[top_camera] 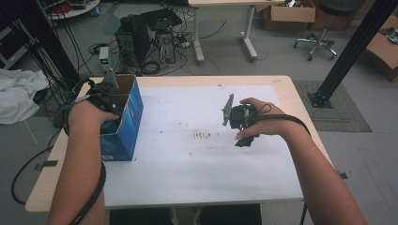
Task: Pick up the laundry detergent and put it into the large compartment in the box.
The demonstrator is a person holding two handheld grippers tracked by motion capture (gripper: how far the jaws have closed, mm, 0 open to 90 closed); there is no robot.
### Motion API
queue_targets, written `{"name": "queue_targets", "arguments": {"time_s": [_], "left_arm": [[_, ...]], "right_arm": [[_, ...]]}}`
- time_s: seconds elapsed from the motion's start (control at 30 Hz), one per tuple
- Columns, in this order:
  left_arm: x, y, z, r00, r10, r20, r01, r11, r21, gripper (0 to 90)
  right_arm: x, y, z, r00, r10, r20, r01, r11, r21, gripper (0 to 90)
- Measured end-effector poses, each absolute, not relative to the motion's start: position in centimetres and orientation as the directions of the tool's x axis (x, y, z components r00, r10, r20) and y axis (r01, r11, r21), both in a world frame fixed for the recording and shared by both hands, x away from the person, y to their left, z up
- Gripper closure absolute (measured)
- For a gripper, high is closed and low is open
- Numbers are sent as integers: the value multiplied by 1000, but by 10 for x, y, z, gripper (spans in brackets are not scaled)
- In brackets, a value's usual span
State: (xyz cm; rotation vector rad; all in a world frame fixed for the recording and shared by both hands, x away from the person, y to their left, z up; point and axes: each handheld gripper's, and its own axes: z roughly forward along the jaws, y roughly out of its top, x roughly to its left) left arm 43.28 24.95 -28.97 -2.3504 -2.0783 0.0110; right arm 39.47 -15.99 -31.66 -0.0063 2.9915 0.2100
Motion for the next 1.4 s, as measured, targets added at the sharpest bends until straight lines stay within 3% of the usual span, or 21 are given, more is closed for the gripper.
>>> {"name": "queue_targets", "arguments": {"time_s": [0.47, 1.13, 1.4], "left_arm": [[431, 246, -279, 137, 990, 22, 990, -137, 5, 365], [427, 245, -242, 152, 987, 48, 988, -153, 30, 291], [428, 243, -231, 150, 987, 62, 988, -152, 17, 210]], "right_arm": [[394, -159, -317, -989, 10, -147, -11, 990, 138, 163], [392, -155, -311, -989, 0, -151, -22, 989, 144, 163], [392, -154, -311, -989, 6, -150, -15, 990, 141, 163]]}}
